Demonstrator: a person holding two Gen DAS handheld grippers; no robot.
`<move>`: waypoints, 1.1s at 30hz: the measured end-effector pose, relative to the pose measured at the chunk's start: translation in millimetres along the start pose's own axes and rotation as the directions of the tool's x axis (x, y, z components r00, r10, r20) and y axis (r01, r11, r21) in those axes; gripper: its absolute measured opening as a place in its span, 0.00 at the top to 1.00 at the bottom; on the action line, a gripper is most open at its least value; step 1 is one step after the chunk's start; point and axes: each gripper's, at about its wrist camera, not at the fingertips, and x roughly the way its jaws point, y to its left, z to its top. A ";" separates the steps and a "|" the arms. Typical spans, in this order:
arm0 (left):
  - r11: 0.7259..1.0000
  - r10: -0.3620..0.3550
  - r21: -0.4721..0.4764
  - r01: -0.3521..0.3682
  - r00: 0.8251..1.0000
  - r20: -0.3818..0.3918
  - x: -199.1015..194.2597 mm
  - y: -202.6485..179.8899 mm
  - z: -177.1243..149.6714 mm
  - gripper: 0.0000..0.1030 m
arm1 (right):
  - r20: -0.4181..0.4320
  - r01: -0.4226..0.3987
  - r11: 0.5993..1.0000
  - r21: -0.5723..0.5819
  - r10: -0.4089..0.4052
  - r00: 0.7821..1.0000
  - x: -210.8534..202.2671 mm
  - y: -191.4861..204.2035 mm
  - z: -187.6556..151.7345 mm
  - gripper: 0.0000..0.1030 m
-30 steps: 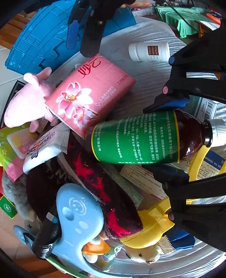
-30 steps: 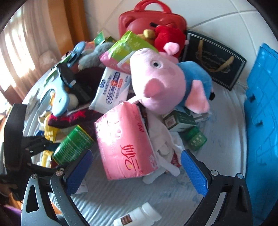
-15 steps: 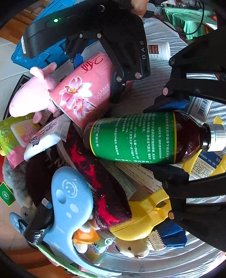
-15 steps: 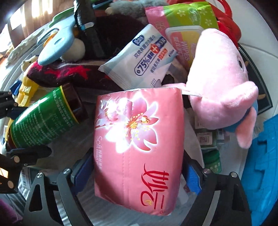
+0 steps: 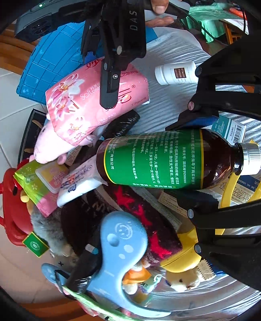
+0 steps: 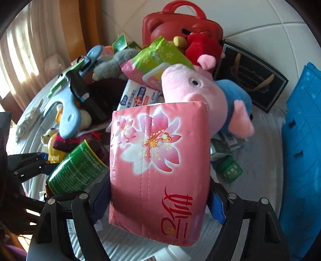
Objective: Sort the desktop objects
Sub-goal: 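Grasp the green bottle with the left gripper while the right grasps the pink tissue box, then carry the green bottle and tissue box into the blue crate and open both grippers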
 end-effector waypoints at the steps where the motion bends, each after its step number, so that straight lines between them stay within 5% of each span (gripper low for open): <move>1: 1.000 -0.004 0.014 0.004 1.000 0.011 -4.9 -1.2 4.9 0.51 | 0.019 0.003 1.000 0.014 -0.003 1.000 -2.7 -4.1 6.6 0.21; 7: 0.990 -0.014 0.142 0.000 0.995 0.101 -39.8 -17.5 42.4 0.51 | 0.170 0.028 0.990 0.139 -0.052 0.984 -59.4 -16.3 25.3 0.21; 11: 0.971 -0.053 0.237 0.012 0.984 0.168 -61.1 -36.0 72.1 0.51 | 0.283 0.066 0.967 0.244 -0.136 0.949 -116.5 -30.5 30.3 0.21; 18: 0.907 -0.212 0.413 0.081 0.936 0.280 -94.1 -116.5 126.2 0.51 | 0.422 0.168 0.891 0.422 -0.357 0.833 -223.8 -53.8 11.8 0.20; 26: 0.806 -0.385 0.574 0.145 0.865 0.322 -120.5 -248.2 171.9 0.51 | 0.443 0.272 0.764 0.585 -0.582 0.682 -323.1 -114.1 -35.0 0.20; 33: 0.771 -0.438 0.617 0.160 0.837 0.329 -116.1 -361.8 195.3 0.51 | 0.419 0.278 0.692 0.666 -0.655 0.629 -369.8 -195.7 -72.4 0.20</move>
